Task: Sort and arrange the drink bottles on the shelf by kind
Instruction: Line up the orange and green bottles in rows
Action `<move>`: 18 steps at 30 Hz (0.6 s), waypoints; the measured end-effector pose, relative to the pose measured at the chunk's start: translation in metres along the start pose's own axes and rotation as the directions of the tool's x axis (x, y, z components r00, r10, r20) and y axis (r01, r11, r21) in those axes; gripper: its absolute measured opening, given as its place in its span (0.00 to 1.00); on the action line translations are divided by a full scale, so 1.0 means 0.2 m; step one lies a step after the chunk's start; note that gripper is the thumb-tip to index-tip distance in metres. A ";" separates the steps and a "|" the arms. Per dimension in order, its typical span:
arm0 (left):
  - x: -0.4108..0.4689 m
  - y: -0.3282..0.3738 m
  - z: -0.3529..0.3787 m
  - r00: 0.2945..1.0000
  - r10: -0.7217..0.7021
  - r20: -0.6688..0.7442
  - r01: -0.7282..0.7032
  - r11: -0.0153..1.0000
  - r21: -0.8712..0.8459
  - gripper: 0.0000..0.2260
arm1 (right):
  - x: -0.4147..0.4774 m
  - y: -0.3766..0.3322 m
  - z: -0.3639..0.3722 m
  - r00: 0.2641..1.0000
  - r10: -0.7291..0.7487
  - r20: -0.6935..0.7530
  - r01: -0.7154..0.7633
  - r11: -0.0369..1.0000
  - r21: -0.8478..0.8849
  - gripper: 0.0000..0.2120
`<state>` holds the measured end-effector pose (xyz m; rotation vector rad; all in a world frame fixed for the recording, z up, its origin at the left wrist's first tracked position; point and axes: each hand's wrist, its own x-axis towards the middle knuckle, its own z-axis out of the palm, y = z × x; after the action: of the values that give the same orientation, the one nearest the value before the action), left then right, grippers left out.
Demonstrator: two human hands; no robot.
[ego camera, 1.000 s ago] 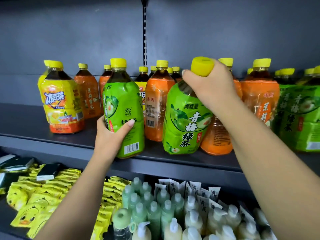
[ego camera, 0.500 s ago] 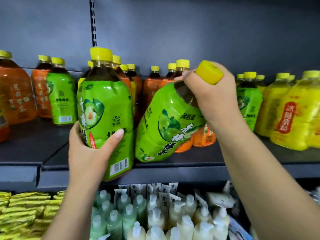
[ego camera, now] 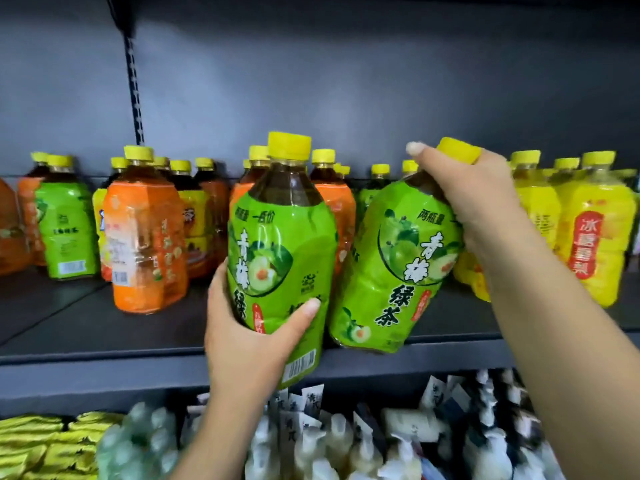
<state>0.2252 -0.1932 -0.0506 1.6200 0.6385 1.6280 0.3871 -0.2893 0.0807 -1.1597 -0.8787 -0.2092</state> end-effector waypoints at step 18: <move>-0.01 0.01 0.90 0.977 -0.113 0.179 0.056 0.954 0.295 0.44 | 0.29 0.51 -0.38 0.978 -0.184 0.093 0.207 0.857 -0.473 0.29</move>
<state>0.4014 -0.2219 -0.0364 1.9048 0.8618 1.3400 0.5206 -0.2945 0.0397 -1.5403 -1.0178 -0.5991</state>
